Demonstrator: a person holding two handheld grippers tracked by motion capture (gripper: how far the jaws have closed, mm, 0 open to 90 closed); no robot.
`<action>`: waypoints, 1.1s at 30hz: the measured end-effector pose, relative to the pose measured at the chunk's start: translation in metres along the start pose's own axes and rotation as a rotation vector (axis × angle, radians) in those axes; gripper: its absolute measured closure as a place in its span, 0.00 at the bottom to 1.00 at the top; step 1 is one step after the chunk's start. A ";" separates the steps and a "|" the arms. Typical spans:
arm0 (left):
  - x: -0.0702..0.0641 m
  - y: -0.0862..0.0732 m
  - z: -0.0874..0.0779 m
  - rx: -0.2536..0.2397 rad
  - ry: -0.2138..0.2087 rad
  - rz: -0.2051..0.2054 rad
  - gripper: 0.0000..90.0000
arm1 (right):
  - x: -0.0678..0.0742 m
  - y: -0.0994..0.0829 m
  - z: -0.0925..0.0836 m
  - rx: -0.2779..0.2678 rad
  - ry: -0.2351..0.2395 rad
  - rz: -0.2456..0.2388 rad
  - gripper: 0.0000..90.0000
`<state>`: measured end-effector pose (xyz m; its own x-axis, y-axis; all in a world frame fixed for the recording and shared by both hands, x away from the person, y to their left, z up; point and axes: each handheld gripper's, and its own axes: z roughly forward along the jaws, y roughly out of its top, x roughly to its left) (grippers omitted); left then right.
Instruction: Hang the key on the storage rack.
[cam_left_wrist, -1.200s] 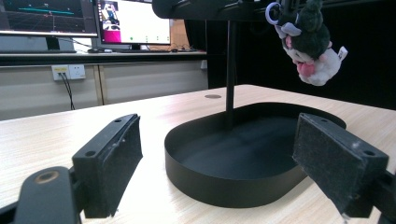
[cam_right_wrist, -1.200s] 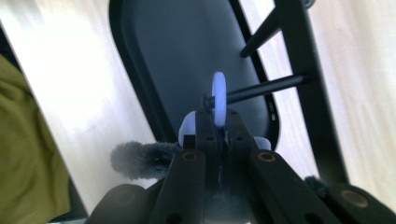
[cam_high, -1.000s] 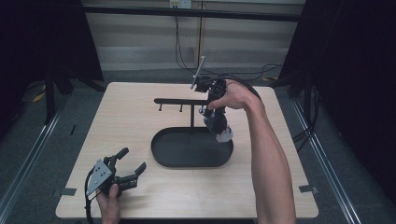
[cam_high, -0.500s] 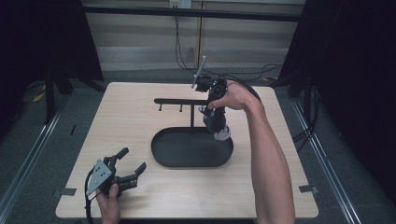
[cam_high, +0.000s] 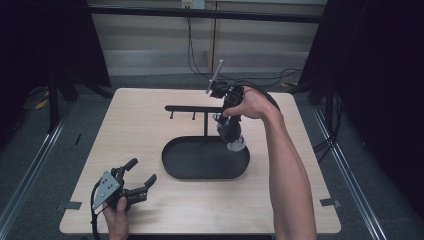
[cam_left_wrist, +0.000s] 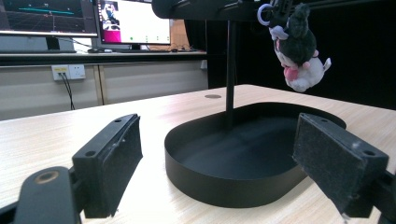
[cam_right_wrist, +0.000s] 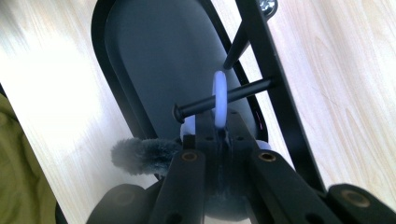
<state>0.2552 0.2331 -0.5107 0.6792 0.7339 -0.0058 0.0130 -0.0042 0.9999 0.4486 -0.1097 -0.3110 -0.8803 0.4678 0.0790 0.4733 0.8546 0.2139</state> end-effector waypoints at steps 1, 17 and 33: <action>0.000 0.000 0.000 0.000 0.000 0.000 0.17 | 0.000 0.000 0.000 -0.006 -0.001 0.007 0.97; 0.000 0.000 0.000 0.001 -0.001 0.000 0.17 | 0.006 -0.011 -0.002 -0.031 -0.002 0.025 0.89; 0.001 0.000 -0.001 0.008 -0.003 0.009 0.17 | 0.021 -0.032 0.001 -0.119 0.013 0.029 0.75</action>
<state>0.2552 0.2339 -0.5105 0.6818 0.7315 0.0030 0.0128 -0.0160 0.9998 0.4151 -0.1266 -0.3175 -0.8668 0.4885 0.0996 0.4924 0.8075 0.3249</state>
